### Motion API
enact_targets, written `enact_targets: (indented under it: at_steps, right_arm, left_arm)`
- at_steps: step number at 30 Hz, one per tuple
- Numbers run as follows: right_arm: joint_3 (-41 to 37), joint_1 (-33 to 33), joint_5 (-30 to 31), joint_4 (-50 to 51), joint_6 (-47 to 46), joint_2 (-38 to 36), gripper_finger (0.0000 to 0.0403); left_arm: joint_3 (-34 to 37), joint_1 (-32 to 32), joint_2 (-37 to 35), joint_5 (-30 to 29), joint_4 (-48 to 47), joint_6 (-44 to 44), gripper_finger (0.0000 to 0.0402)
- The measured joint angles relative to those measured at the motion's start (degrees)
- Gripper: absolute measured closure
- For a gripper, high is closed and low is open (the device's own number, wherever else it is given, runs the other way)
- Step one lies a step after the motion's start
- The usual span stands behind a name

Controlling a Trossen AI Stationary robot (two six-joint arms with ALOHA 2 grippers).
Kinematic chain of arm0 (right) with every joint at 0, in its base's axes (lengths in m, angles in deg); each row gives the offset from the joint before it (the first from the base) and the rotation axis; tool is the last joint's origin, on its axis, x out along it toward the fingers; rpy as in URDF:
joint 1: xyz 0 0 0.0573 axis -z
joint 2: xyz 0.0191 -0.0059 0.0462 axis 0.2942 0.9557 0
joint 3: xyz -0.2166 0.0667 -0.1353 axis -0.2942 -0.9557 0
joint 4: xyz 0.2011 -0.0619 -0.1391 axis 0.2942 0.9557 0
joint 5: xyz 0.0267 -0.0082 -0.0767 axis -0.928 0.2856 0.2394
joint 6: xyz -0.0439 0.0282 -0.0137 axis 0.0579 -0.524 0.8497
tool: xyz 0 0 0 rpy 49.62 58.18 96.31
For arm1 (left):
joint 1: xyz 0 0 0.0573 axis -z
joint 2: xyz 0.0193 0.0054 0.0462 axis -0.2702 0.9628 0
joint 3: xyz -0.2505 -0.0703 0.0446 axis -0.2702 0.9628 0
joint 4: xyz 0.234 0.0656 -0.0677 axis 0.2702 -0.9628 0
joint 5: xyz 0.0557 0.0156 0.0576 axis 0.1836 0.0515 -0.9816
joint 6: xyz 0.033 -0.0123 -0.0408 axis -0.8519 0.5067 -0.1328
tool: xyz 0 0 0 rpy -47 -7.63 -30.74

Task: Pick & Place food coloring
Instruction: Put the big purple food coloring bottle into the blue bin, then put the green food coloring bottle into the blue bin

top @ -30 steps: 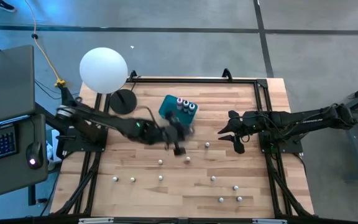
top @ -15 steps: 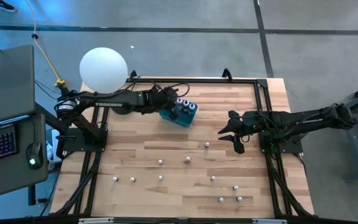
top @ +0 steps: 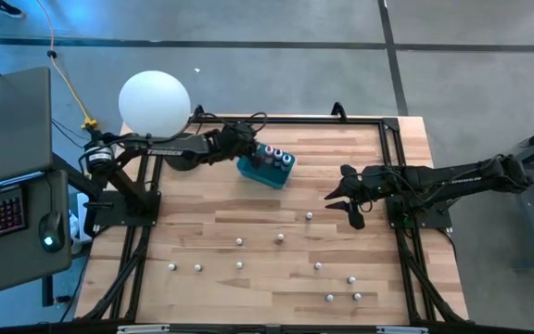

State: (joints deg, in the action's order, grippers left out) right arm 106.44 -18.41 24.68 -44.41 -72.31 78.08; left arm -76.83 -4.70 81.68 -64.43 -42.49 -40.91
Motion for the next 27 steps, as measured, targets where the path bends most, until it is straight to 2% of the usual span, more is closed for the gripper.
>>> enact_targets:
  at_steps: [12,27]
  right_arm:
    - [0.0,0.0,-0.01,-0.02,0.0,0.0,0.0284]
    - [0.0,0.02,-0.02,0.11,0.87,0.0,0.0284]
  left_arm:
    - [0.12,0.12,5.69,-0.11,10.53,-3.26,0.0338]
    - [-1.11,0.15,5.73,-3.73,8.95,-4.07,0.0277]
